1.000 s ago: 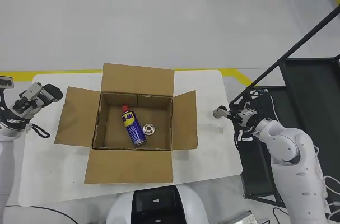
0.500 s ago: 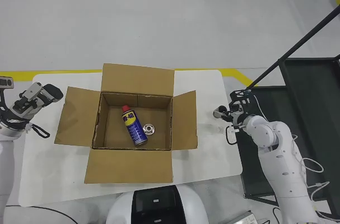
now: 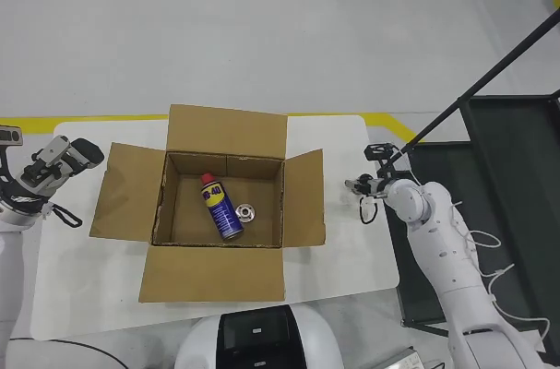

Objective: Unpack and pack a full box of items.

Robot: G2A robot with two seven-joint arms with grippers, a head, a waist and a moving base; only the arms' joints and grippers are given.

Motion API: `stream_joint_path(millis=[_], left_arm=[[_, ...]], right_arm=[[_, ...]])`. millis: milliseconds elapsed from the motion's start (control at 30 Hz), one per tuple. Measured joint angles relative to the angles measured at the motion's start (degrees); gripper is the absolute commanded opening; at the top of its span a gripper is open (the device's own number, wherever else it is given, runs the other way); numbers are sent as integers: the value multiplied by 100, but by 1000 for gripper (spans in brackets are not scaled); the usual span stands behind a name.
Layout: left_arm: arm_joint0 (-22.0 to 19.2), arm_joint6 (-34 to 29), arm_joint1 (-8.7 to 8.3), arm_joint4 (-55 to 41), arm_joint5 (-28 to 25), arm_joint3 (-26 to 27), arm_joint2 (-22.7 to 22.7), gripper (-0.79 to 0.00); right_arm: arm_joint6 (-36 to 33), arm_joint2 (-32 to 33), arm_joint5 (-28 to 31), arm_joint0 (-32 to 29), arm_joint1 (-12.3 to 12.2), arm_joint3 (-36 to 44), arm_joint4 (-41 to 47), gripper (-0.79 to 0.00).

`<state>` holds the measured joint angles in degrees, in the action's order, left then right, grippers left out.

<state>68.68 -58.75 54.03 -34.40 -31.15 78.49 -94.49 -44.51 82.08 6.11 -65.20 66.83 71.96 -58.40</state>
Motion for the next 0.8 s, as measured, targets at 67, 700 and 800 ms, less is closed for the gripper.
stream_joint_path(millis=[67,700,800], left_arm=[[0,0,0,0,0,0,0,0],[0,0,0,0,0,0,0,0],[0,0,0,0,0,0,0,0]], right_arm=[[37,-72,-37,99,12,-157,-33,0],[266,-581,-296,720,119,-1161,-186,-785],[249,-598,-362,730,118,-1138,-247,-785]])
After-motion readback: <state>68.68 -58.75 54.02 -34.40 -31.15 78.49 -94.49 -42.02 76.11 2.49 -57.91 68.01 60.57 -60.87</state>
